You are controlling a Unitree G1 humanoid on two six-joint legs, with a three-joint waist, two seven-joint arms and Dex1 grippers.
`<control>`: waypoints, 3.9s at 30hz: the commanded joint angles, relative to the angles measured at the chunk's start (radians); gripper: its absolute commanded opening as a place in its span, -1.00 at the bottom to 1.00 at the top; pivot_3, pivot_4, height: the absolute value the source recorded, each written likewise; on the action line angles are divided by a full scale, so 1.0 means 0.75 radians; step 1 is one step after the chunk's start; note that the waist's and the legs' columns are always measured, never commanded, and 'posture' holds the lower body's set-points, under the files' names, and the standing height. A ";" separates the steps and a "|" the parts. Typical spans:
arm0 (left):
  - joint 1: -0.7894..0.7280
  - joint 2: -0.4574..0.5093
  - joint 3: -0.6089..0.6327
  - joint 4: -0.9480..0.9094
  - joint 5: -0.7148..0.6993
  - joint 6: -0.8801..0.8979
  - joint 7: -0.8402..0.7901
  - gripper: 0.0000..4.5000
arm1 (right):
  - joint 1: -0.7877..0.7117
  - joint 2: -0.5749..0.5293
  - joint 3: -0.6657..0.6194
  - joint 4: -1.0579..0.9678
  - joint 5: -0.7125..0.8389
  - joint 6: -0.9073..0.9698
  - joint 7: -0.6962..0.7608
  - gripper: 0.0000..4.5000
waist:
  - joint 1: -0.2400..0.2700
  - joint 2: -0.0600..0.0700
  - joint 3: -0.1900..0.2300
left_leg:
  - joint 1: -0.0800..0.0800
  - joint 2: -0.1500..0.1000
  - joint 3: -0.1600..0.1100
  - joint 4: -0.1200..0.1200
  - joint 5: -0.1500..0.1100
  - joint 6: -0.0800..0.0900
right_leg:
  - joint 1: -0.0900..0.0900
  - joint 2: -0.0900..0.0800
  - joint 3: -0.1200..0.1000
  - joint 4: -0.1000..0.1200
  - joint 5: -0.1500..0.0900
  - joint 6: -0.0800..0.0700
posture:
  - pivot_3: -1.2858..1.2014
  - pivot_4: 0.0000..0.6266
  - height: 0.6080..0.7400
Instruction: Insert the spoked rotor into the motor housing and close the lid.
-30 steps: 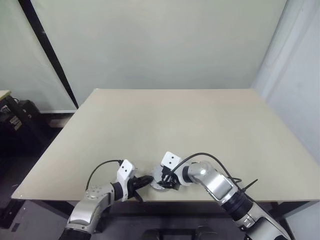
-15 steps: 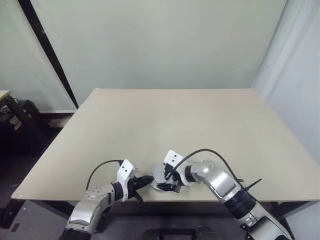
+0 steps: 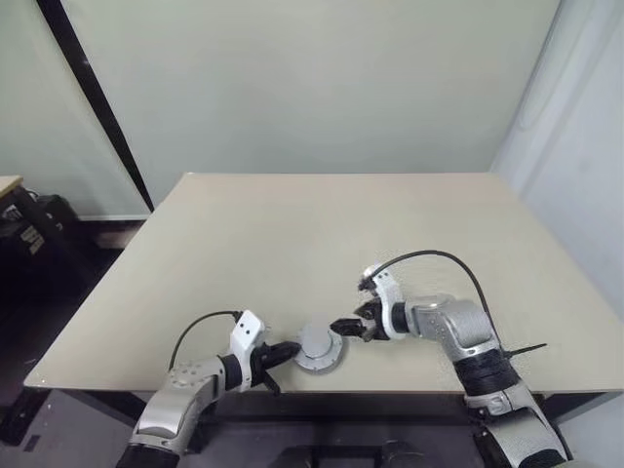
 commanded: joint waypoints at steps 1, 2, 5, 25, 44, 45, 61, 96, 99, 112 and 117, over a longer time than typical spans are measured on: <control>-0.015 -0.009 -0.042 0.002 0.025 0.008 -0.007 -1.00 | -0.041 0.014 -0.130 0.062 0.112 0.224 -0.014 0.99 | 0.000 0.000 0.000 | 0.000 0.000 0.000 0.000 0.000 0.001 | 0.000 0.000 0.000 0.000 0.000 0.000 | 0.03 -1.00 1.00; -0.016 -0.009 -0.042 0.003 0.025 0.007 -0.008 -1.00 | -0.040 0.020 -0.155 0.082 0.137 0.280 -0.012 0.99 | 0.000 0.000 0.000 | 0.000 0.000 0.000 0.000 0.001 0.001 | 0.000 0.000 0.000 0.000 0.000 0.000 | 0.03 -1.00 1.00; -0.018 -0.009 -0.040 0.004 0.025 0.007 -0.011 -1.00 | -0.037 0.049 -0.239 0.163 0.189 0.377 -0.028 0.99 | 0.000 0.001 0.000 | 0.000 0.000 0.000 0.000 0.001 0.002 | 0.000 0.000 0.000 0.000 0.000 0.000 | 0.03 -1.00 1.00; 0.000 -0.008 -0.022 -0.023 0.018 0.016 -0.002 -1.00 | -0.064 0.295 -0.546 0.424 0.311 0.395 -0.202 0.99 | -0.002 0.003 -0.001 | 0.000 0.001 0.000 -0.001 0.001 0.002 | -0.001 0.001 0.000 0.000 0.000 0.000 | 0.03 -1.00 1.00; -0.011 -0.023 -0.022 -0.015 0.025 0.016 0.003 -1.00 | -0.053 0.335 -0.644 0.446 0.367 0.451 -0.293 -0.44 | -0.002 0.007 -0.002 | -0.001 0.001 0.001 -0.005 0.001 0.002 | -0.002 0.000 0.000 0.000 0.000 0.000 | 0.03 -1.00 1.00; -0.015 -0.028 -0.017 -0.014 0.022 0.017 0.002 -1.00 | -0.051 0.335 -0.640 0.444 0.370 0.455 -0.294 -0.45 | -0.002 0.007 -0.002 | 0.000 0.001 0.000 -0.005 0.001 0.002 | -0.002 0.001 0.000 0.000 0.000 0.000 | 0.03 -1.00 1.00; -0.049 -0.013 0.330 -0.082 -0.278 0.341 0.002 0.34 | -0.031 0.345 -0.629 0.414 0.401 0.458 -0.316 -0.46 | -0.030 0.006 -0.002 | -0.002 0.001 0.000 -0.011 0.001 0.002 | -0.004 0.001 0.000 -0.002 0.000 0.000 | 0.03 -1.00 1.00; -0.038 -0.298 0.658 -0.029 -0.935 0.885 0.382 1.00 | -0.069 0.514 -0.850 0.268 0.677 0.561 -0.329 -0.46 | -0.061 0.000 0.002 | -0.003 0.002 0.000 -0.015 0.001 0.002 | -0.005 0.001 0.000 -0.006 0.000 0.000 | 0.03 -1.00 1.00; -0.063 -0.322 0.663 -0.004 -0.964 0.890 0.387 1.00 | -0.068 0.509 -0.846 0.268 0.684 0.562 -0.333 -0.46 | -0.062 0.000 0.002 | -0.003 0.002 0.000 -0.015 0.001 0.002 | -0.005 0.001 0.000 -0.006 0.000 0.000 | 0.03 -1.00 1.00; -0.073 -0.321 0.643 0.040 -1.048 0.961 0.356 0.16 | -0.005 0.466 -0.715 0.171 0.686 0.561 -0.298 -0.46 | -0.063 -0.001 0.002 | -0.003 0.002 0.000 -0.016 0.001 0.002 | -0.005 0.001 0.000 -0.006 0.000 0.000 | 0.03 -1.00 1.00; -0.067 -0.322 0.625 0.043 -1.072 0.973 0.340 0.03 | 0.001 0.467 -0.715 0.166 0.689 0.559 -0.291 -0.46 | -0.063 -0.001 0.002 | -0.004 0.001 0.000 -0.015 0.001 0.002 | -0.005 0.001 0.000 -0.008 0.000 0.000 | 0.03 -1.00 1.00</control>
